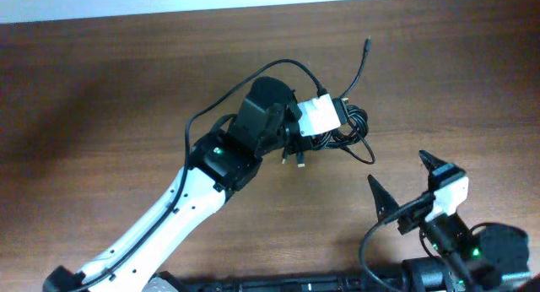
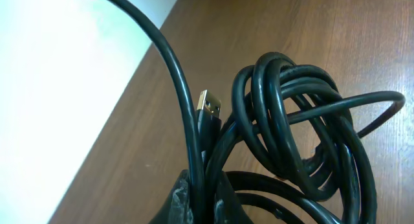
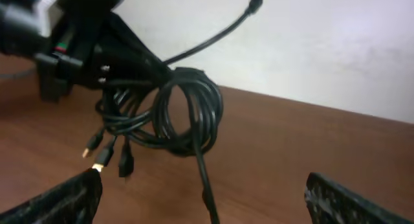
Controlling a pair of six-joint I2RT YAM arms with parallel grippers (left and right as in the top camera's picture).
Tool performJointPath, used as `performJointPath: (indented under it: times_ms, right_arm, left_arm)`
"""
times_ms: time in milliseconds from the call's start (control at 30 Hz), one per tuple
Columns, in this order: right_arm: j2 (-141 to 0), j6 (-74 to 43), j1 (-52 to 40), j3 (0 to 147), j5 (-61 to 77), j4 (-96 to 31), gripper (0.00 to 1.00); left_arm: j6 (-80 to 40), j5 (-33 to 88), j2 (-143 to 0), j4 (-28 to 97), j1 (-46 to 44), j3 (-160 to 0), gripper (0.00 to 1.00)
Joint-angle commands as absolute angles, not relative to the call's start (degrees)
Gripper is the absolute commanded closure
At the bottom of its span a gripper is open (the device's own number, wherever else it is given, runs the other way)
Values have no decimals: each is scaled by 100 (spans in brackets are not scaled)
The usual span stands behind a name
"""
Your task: Untangle cables
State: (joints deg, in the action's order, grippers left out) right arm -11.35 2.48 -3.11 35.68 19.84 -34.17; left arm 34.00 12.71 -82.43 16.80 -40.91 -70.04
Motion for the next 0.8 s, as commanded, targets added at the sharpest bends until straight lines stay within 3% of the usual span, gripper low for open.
performJointPath:
  times_ms: [0, 167, 467, 600, 700, 767]
  right_arm:
    - [-2189, 432, -336, 4508, 2036, -4215, 1]
    - [-3214, 403, -338, 5218, 2171, -4915, 1]
    - [-3288, 451, -338, 5218, 2858, -4807, 1]
    - [-3288, 1015, -338, 5221, 3946, -4613, 1]
    - [-3288, 1074, -338, 5218, 4053, -4576, 0]
    - [-3288, 1074, -338, 5218, 4053, -4565, 5]
  left_arm:
    - [3743, 1378, -7870, 1638, -4082, -7094, 100]
    - [4431, 1575, -7470, 1769, -4082, -7094, 100]
    - [6685, 1640, -7203, 1592, -4082, -7094, 100]
    - [6785, 1785, -7203, 1020, -4082, -7094, 100]
    - [7192, 1787, -7201, 945, -4082, -7094, 100]
    - [7207, 1785, -7201, 919, -4082, -7094, 100]
